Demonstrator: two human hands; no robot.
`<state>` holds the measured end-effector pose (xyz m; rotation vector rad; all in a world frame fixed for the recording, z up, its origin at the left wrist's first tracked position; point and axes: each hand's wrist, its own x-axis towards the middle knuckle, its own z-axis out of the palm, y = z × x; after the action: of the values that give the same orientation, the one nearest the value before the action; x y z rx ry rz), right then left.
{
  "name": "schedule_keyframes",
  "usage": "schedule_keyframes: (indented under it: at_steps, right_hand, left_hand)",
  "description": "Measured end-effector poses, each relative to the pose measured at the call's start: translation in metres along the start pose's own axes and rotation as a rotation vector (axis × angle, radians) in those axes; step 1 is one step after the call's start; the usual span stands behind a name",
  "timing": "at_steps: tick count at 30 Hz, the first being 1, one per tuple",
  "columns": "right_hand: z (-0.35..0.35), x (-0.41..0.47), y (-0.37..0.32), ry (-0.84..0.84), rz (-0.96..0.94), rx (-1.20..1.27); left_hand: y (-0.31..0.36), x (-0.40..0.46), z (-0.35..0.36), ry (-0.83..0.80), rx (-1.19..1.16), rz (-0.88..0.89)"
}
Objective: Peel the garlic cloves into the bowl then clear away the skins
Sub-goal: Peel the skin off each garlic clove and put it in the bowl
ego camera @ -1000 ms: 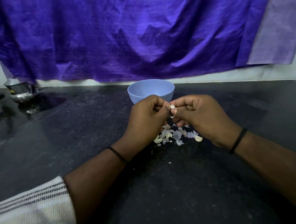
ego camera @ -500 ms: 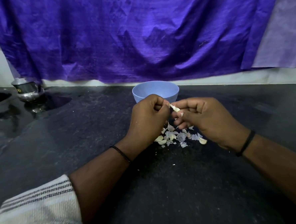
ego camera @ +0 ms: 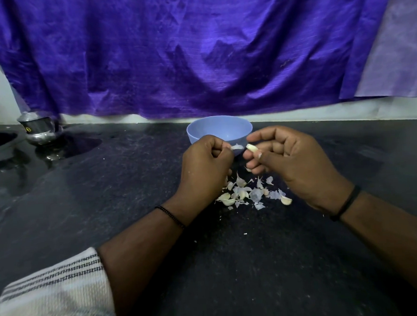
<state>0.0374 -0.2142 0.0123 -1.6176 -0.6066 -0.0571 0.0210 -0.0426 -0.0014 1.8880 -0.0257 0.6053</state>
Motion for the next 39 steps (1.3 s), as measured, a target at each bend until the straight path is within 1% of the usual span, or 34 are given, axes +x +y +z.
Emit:
schedule_keyframes:
  at_steps: [3, 7, 11, 16, 21, 23, 29, 35, 39]
  right_hand:
    - [-0.001, 0.001, -0.001, 0.018, -0.002, 0.037]
    - [-0.002, 0.000, 0.000, 0.026, 0.029, 0.019]
    - [-0.002, -0.001, 0.002, 0.066, 0.001, -0.071]
    - [-0.002, -0.002, 0.004, 0.102, -0.010, -0.077]
    - [-0.001, -0.002, 0.007, 0.131, -0.018, -0.072]
    - [-0.001, -0.002, 0.007, 0.140, -0.019, -0.065]
    - [0.001, -0.003, 0.008, 0.151, -0.024, -0.127]
    - [0.001, -0.004, 0.006, 0.172, -0.040, -0.189]
    - [0.002, -0.004, 0.006, 0.149, -0.063, -0.254]
  left_hand:
    - [-0.003, 0.002, -0.002, 0.018, 0.046, -0.015]
    - [-0.004, -0.003, -0.001, -0.093, 0.287, 0.070]
    - [0.000, -0.003, -0.002, -0.119, 0.312, 0.125]
    - [0.003, -0.007, 0.001, -0.179, 0.161, 0.084]
    - [0.008, -0.011, 0.004, -0.181, -0.132, 0.013]
    - [0.008, -0.012, 0.005, -0.181, -0.190, 0.016]
    - [0.007, -0.010, 0.003, -0.152, -0.279, -0.006]
    - [0.010, -0.011, 0.002, -0.176, -0.283, -0.004]
    - [0.010, -0.011, 0.000, -0.164, -0.262, -0.015]
